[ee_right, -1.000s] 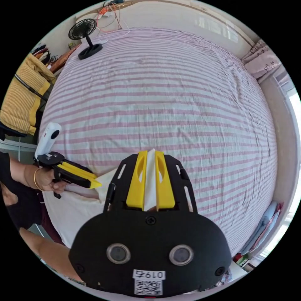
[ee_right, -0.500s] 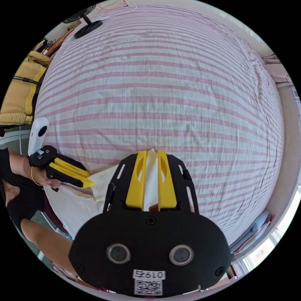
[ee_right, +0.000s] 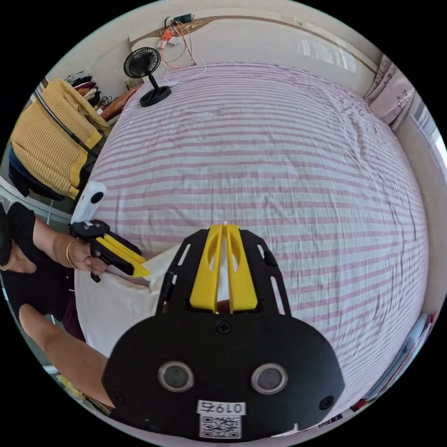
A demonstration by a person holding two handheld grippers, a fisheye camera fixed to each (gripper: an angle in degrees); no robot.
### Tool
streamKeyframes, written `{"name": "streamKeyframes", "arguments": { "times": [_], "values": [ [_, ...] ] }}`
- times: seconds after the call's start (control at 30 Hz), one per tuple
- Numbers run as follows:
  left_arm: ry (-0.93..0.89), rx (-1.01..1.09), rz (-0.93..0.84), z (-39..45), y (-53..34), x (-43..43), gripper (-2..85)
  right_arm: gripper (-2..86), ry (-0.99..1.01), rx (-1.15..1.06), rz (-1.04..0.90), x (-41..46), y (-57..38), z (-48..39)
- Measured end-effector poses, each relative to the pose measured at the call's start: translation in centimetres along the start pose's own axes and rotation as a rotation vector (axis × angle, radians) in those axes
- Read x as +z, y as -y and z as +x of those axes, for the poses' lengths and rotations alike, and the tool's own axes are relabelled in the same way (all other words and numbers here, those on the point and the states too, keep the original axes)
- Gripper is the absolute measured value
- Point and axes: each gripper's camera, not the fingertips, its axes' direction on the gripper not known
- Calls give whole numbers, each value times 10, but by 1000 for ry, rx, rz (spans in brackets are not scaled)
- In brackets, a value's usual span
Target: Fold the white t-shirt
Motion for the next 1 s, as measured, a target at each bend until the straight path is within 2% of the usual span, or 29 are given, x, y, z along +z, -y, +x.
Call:
{"name": "streamKeyframes", "arguments": {
  "times": [0.23,0.4,0.67,1.0],
  "values": [
    [149,308,-1,84,-42,22,14,-7,43,60,276,-20,-133,14],
    [288,504,-28,132,-78,49,13,-7,35,90,374,-16,-232,7],
    [444,705,-83,176,-122,90,10,-6,11,121,461,16,-364,-23],
    [497,786,-191,191,-139,123,9,18,43,179,375,88,-452,-45]
  ]
}}
